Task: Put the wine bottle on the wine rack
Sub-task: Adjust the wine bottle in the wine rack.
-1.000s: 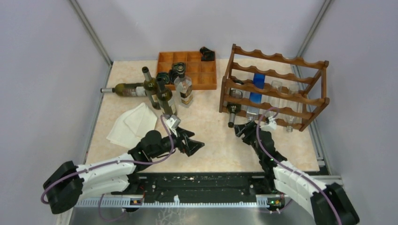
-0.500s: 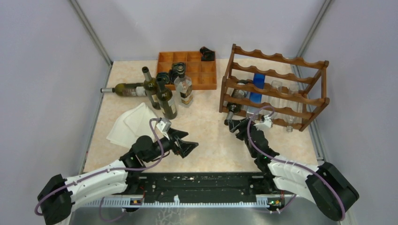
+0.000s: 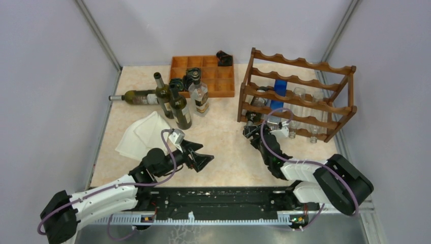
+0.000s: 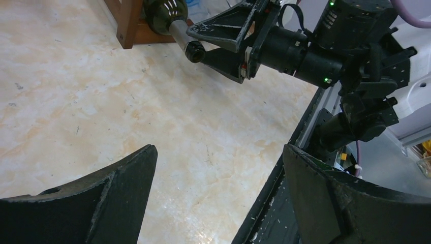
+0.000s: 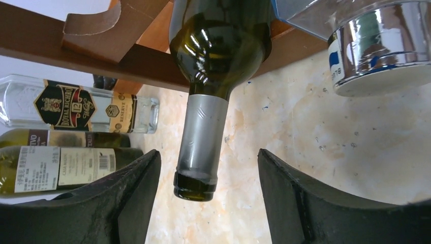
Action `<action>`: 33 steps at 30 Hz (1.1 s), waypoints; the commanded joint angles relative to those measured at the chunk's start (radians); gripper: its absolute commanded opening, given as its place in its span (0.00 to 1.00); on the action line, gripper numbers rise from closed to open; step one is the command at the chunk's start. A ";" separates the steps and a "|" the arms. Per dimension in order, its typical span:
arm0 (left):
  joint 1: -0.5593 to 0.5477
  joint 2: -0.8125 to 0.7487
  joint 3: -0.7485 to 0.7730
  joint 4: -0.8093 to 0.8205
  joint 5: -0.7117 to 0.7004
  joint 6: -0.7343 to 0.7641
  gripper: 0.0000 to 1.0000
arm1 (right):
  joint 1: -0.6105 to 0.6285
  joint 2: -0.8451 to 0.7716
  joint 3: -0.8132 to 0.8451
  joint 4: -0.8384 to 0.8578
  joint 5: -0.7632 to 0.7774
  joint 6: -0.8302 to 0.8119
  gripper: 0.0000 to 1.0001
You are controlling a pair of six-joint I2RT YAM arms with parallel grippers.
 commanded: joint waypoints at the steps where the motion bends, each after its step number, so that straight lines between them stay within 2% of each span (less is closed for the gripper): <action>1: 0.005 -0.039 -0.010 -0.018 -0.008 -0.001 0.98 | 0.013 0.053 0.073 0.049 0.055 0.041 0.67; 4: 0.005 -0.050 -0.011 -0.028 -0.010 -0.002 0.98 | 0.014 0.083 0.081 0.078 0.054 0.039 0.61; 14: 0.005 -0.054 -0.011 -0.034 -0.007 -0.001 0.98 | 0.014 0.176 0.079 0.146 0.052 0.072 0.51; 18: 0.005 -0.062 -0.011 -0.045 -0.007 -0.001 0.99 | 0.014 0.193 0.069 0.188 0.055 0.054 0.37; 24: 0.005 -0.093 -0.023 -0.059 -0.012 -0.005 0.99 | 0.014 0.138 0.038 0.200 0.078 -0.013 0.12; 28: 0.005 -0.101 -0.028 -0.059 -0.014 -0.004 0.99 | 0.013 0.100 0.007 0.212 0.103 -0.031 0.07; 33: 0.005 -0.100 -0.025 -0.058 -0.010 0.002 0.98 | 0.011 0.105 -0.029 0.312 0.117 -0.019 0.03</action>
